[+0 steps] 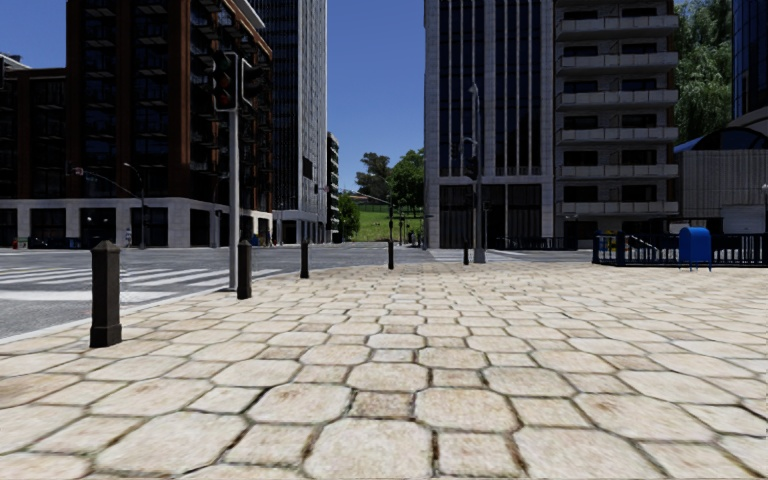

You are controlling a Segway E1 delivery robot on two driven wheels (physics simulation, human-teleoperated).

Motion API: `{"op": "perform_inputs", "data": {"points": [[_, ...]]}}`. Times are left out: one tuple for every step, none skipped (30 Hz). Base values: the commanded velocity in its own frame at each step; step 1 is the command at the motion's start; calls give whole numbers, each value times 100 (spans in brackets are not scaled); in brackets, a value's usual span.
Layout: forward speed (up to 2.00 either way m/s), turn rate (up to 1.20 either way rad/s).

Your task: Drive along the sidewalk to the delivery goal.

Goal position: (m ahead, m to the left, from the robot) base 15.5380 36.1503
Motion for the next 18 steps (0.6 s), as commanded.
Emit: {"op": "perform_inputs", "data": {"points": [[200, 0], [200, 0], [200, 0], [200, 0], [200, 0], [200, 0], [200, 0], [200, 0], [200, 0], [200, 0], [200, 0], [200, 0], [200, 0], [200, 0], [200, 0], [200, 0], [200, 0], [200, 0]]}}
